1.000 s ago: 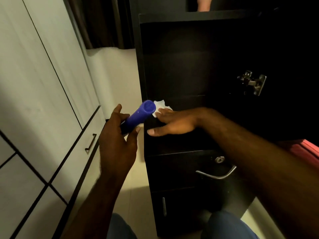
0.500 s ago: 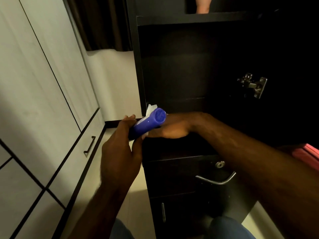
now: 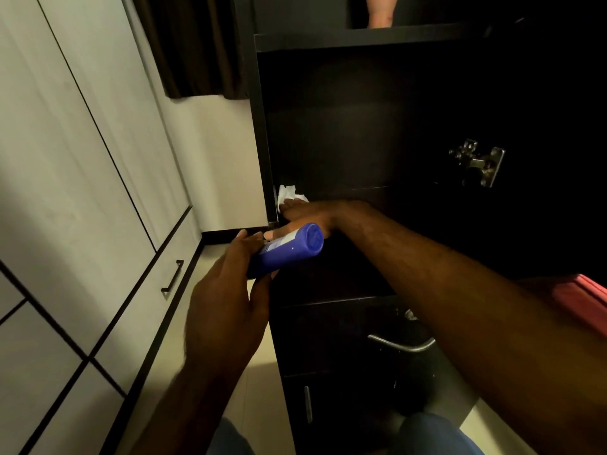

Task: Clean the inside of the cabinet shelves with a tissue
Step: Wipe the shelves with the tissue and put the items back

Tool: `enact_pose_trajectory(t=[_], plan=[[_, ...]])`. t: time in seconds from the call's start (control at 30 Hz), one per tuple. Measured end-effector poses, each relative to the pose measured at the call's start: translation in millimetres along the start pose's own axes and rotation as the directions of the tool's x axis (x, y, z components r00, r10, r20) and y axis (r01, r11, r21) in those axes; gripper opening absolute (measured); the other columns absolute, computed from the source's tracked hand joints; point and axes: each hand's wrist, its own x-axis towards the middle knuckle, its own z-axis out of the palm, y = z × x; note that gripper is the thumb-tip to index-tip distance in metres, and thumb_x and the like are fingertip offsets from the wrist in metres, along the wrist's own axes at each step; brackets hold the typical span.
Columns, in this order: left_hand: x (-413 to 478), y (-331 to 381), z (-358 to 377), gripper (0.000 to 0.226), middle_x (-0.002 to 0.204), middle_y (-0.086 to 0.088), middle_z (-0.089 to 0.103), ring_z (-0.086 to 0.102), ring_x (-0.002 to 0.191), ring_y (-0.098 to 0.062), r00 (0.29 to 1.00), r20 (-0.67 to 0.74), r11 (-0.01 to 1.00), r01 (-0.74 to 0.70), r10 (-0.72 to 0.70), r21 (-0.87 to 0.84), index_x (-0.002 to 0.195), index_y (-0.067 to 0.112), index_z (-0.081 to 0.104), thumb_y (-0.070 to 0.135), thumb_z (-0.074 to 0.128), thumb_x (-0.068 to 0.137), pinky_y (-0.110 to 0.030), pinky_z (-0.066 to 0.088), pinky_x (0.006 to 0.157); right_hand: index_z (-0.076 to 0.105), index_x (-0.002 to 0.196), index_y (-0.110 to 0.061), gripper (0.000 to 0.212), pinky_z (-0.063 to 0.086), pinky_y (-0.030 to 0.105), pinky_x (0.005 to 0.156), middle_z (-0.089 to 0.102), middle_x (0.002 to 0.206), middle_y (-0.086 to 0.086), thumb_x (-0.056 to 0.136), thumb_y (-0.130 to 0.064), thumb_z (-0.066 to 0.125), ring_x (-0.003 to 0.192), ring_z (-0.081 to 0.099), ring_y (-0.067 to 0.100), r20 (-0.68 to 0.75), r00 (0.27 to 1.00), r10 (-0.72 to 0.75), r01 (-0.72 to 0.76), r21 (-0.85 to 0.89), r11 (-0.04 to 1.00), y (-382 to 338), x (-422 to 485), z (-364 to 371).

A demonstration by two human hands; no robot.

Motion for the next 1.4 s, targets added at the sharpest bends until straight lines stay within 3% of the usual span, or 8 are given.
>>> enact_pose_trajectory(t=[0.13, 0.27, 0.43, 0.57, 0.73, 1.13, 1.3, 1.4], plan=[[-0.2, 7.9, 1.2, 0.052, 0.129, -0.006, 0.065, 0.065, 0.115, -0.024, 1.0, 0.005, 0.999, 0.007, -0.007, -0.032, 0.133, 0.015, 0.055, 0.012, 0.074, 0.085, -0.047, 0.055, 0.094, 0.052, 0.128, -0.005, 0.034, 0.044, 0.038, 0.104, 0.058, 0.125, 0.011, 0.099, -0.023, 0.056, 0.115, 0.057, 0.023, -0.02, 0.997, -0.08, 0.082, 0.104, 0.991, -3.7, -33.9, 3.4], [2.8, 21.2, 1.7, 0.04, 0.11, 0.01, 0.065, 0.064, 0.095, -0.008, 0.999, 0.011, 0.992, 0.035, -0.034, -0.122, 0.125, 0.021, 0.056, 0.018, 0.071, 0.088, -0.017, 0.048, 0.083, 0.052, 0.097, -0.035, 0.016, 0.049, 0.031, 0.09, 0.056, 0.089, -0.009, 0.101, -0.02, 0.048, 0.087, 0.058, 0.009, -0.18, 0.973, -0.143, 0.162, 0.101, 0.982, -9.7, -63.5, 15.2], [5.2, 27.1, -0.7, 0.037, 0.099, 0.02, 0.058, 0.056, 0.082, 0.01, 0.999, 0.007, 0.982, 0.043, -0.043, -0.182, 0.119, 0.027, 0.053, 0.02, 0.072, 0.088, 0.001, 0.043, 0.074, 0.061, 0.111, -0.025, 0.026, 0.055, 0.038, 0.081, 0.065, 0.098, -0.002, 0.1, -0.04, 0.042, 0.085, 0.061, 0.012, -0.281, 0.957, -0.069, 0.045, -0.092, 0.995, -6.6, -90.2, 34.8], [2.8, 27.0, 4.4, 0.037, 0.103, 0.013, 0.061, 0.057, 0.084, 0.006, 0.999, 0.025, 0.985, 0.049, -0.045, -0.164, 0.122, 0.021, 0.056, 0.023, 0.071, 0.089, -0.009, 0.044, 0.068, 0.061, 0.11, -0.031, 0.026, 0.052, 0.034, 0.069, 0.066, 0.097, -0.002, 0.099, -0.043, 0.041, 0.082, 0.063, 0.018, -0.368, 0.928, -0.06, -0.007, -0.177, 0.984, 5.8, -130.7, 47.2], [1.6, 38.7, 11.3, 0.036, 0.102, 0.014, 0.059, 0.053, 0.083, 0.01, 0.997, 0.071, 0.986, 0.047, -0.036, -0.16, 0.122, 0.02, 0.056, 0.024, 0.07, 0.089, -0.005, 0.037, 0.071, 0.07, 0.111, -0.042, 0.021, 0.052, 0.022, 0.093, 0.07, 0.112, -0.02, 0.094, -0.035, 0.061, 0.103, 0.064, 0.0, -0.547, 0.832, 0.094, -0.005, 0.161, 0.987, 26.9, -147.2, 60.0], [0.0, 53.7, 17.5, 0.041, 0.118, 0.014, 0.057, 0.06, 0.102, 0.0, 0.997, 0.002, 0.925, 0.067, -0.071, -0.375, 0.119, 0.031, 0.045, 0.038, 0.069, 0.086, 0.0, 0.046, 0.075, 0.062, 0.128, -0.032, 0.044, 0.047, 0.008, 0.086, 0.063, 0.11, -0.008, 0.093, -0.006, 0.062, 0.102, 0.061, -0.001, -0.809, 0.521, 0.272, 0.214, 0.433, 0.876, 38.3, -178.3, 71.1], [-5.8, 56.4, 23.1, 0.048, 0.116, 0.029, 0.052, 0.057, 0.103, 0.017, 0.999, -0.017, 0.898, 0.028, -0.039, -0.439, 0.122, 0.035, 0.043, 0.055, 0.064, 0.083, 0.002, 0.044, 0.077, 0.073, 0.1, -0.016, 0.027, 0.042, 0.005, 0.086, 0.058, 0.102, -0.001, 0.091, 0.004, 0.057, 0.101, 0.057, -0.005, -0.813, 0.504, 0.291, 0.26, 0.464, 0.847, 35.7, -189.9, 80.4], [-5.2, 53.4, 26.6, 0.054, 0.12, 0.02, 0.057, 0.061, 0.109, 0.001, 0.999, 0.005, 0.905, 0.034, -0.035, -0.424, 0.123, 0.036, 0.046, 0.062, 0.066, 0.08, -0.008, 0.05, 0.081, 0.069, 0.078, -0.009, 0.02, 0.043, 0.006, 0.081, 0.059, 0.096, 0.005, 0.089, -0.006, 0.054, 0.095, 0.058, -0.003, -0.824, 0.487, 0.29, 0.271, 0.459, 0.846, 33.2, -194.3, 89.5]])
